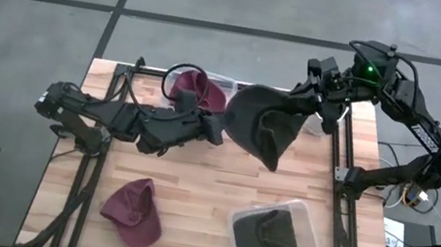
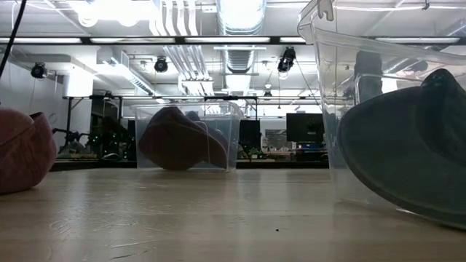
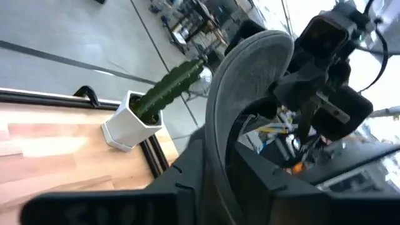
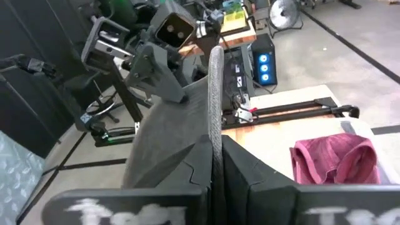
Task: Pick and place caps into container
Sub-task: Put the black cap into the bottom transparent container
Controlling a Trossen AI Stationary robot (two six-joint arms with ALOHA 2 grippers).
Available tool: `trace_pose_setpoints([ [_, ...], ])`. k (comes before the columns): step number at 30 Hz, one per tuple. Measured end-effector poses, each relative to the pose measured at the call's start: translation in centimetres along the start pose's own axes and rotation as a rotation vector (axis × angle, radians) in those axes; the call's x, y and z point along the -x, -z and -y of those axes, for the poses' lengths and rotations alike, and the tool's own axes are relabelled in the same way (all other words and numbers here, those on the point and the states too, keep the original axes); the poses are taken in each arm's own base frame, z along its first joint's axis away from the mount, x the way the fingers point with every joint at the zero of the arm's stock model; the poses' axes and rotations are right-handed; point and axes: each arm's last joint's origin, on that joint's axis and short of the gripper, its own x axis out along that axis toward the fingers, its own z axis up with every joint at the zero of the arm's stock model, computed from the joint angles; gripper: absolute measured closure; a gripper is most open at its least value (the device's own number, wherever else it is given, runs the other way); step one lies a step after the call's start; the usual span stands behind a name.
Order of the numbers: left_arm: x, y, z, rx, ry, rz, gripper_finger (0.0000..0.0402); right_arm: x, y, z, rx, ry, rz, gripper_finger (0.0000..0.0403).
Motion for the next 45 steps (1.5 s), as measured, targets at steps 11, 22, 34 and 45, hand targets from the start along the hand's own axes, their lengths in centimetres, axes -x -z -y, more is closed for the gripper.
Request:
trace_pose_setpoints([
  [11, 1.1, -1.5, 0.1, -0.143, 0.031, -0.018, 0.0216, 0.7, 0.7, 0.3, -0.006, 0.023, -0.061, 0.0392],
  [22, 2.8, -3.8, 0.3, -0.152, 0.066, 0.007, 0.0197, 0.2, 3.8, -0.7, -0.171, -0.155, -0.351, 0.0391],
  [34, 3.3, -4.8, 0.4, -0.143, 0.08, 0.024, 0.0197, -4.3, 6.6, -4.6, -0.221, -0.278, -0.65, 0.039],
  [45, 3.3, -4.7, 0.5, -0.116, 0.114, -0.012, 0.0197, -11.6, 11.0, -8.3, -0.26, -0.231, -0.959, 0.039],
])
